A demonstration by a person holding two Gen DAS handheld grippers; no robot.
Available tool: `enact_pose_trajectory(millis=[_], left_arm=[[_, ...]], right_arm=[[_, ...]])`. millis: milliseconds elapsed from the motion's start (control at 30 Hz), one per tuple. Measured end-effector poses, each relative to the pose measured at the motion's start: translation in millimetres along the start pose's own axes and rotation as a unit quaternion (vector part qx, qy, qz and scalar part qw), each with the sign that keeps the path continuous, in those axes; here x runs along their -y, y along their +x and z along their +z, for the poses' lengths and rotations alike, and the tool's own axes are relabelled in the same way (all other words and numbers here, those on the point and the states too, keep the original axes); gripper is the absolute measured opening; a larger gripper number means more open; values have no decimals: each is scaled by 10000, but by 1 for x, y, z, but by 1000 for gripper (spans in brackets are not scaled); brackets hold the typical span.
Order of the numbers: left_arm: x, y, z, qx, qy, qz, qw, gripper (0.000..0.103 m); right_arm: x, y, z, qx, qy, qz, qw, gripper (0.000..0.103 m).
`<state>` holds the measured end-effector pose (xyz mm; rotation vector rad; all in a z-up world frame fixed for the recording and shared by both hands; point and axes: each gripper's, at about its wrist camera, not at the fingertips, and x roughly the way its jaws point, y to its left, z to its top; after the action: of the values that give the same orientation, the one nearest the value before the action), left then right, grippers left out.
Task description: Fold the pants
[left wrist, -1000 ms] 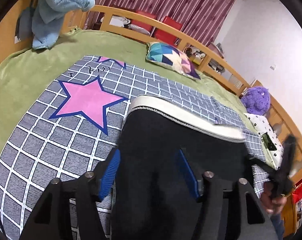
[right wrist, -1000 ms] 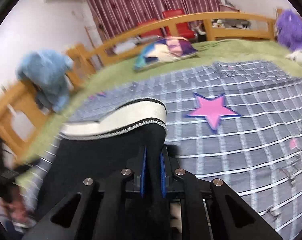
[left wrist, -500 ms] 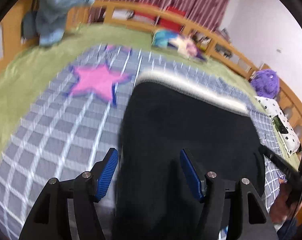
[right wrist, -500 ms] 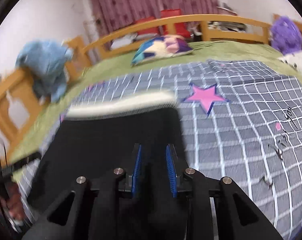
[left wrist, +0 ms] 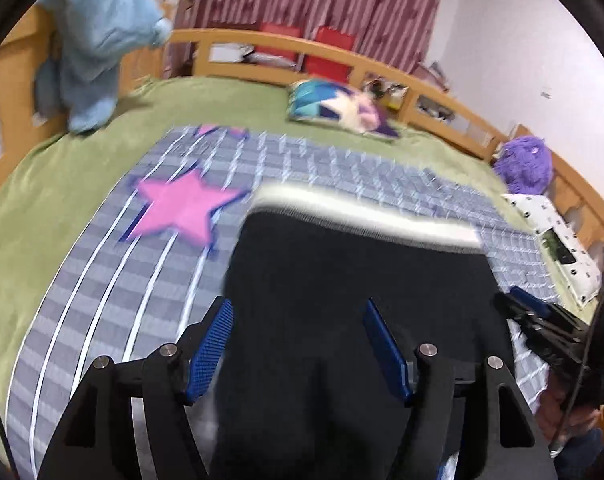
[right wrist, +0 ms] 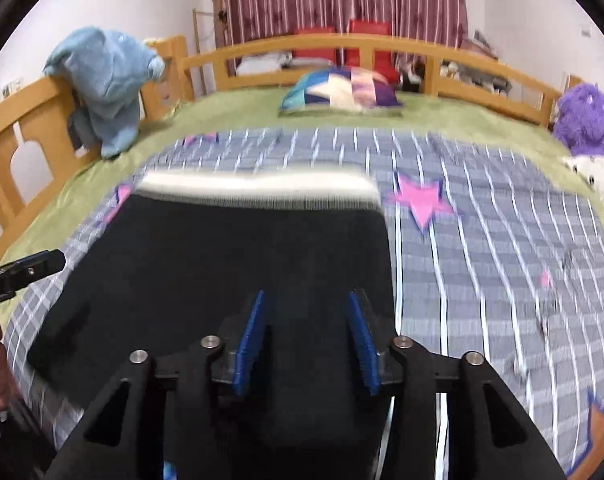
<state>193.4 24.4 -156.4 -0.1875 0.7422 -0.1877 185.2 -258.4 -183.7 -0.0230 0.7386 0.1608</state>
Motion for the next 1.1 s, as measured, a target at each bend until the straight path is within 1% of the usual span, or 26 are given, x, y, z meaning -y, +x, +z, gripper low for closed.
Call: enact_pose_trajectory(millis=[33, 100, 133, 167, 200, 233, 267, 300, 333, 367, 400, 433, 500, 567, 667, 767, 900, 933, 1000, 1033, 1100], left_arm=[[6, 10, 13, 44, 99, -38, 9999, 66], [17, 36, 35, 116, 342, 40, 9993, 66], [20, 48, 40, 161, 424, 62, 9990, 66], [24, 62, 45, 189, 532, 113, 9983, 66], [27, 80, 48, 109, 636, 226, 9977, 67], [25, 103, 49, -160, 674, 381, 9969, 67], [22, 121, 45, -425, 621, 490, 9960, 67], [18, 134, 41, -606, 556, 550, 9951, 71], [15, 137, 39, -629, 534, 490, 9954, 72], [12, 132, 40, -567, 481, 352, 9966, 74], [9, 128, 41, -528, 419, 171, 9976, 76], [7, 126, 40, -541, 405, 104, 9977, 77], [5, 127, 37, -635, 491, 223, 9965, 77], [7, 122, 33, -689, 597, 305, 9954, 77], [4, 107, 21, -743, 596, 357, 9948, 78], [-1, 92, 4, -898, 526, 376, 9939, 78], [5, 67, -19, -1099, 727, 559, 9897, 78], [5, 61, -24, -1098, 700, 563, 9899, 78], [2, 43, -46, -1093, 569, 563, 9908, 80], [-1, 35, -55, -1048, 537, 593, 9913, 83], [-7, 19, -74, -924, 435, 540, 9933, 83]], right_arm=[[0, 6, 12, 83, -47, 22, 10000, 48], [0, 21, 31, 186, -90, 48, 9998, 50], [0, 32, 41, 201, -68, 86, 9997, 51], [1, 42, 47, 201, -36, 136, 9997, 54], [3, 55, 51, 188, 0, 169, 9997, 55], [5, 74, 51, 118, 18, 66, 9999, 55], [9, 93, 48, -50, 36, -80, 9999, 55], [13, 108, 45, -264, 89, -118, 9995, 55], [20, 110, 45, -310, 266, 55, 9992, 55], [27, 106, 47, -212, 398, 206, 9988, 51], [32, 105, 47, -159, 437, 190, 9987, 51], [32, 108, 46, -233, 378, 173, 9989, 51], [31, 106, 45, -202, 357, 178, 9990, 51], [27, 104, 46, -194, 234, 82, 9995, 52], [21, 95, 41, -155, 2, -30, 9999, 56], [22, 71, 18, -135, -31, 89, 9999, 58], [20, 43, -12, -277, -33, 78, 9996, 59], [18, 37, -17, -292, -65, 51, 9995, 59], [14, 22, -27, -292, -60, -22, 9996, 59], [14, 13, -34, -324, 29, 21, 9995, 61], [17, 3, -50, -468, 214, 127, 9986, 63]])
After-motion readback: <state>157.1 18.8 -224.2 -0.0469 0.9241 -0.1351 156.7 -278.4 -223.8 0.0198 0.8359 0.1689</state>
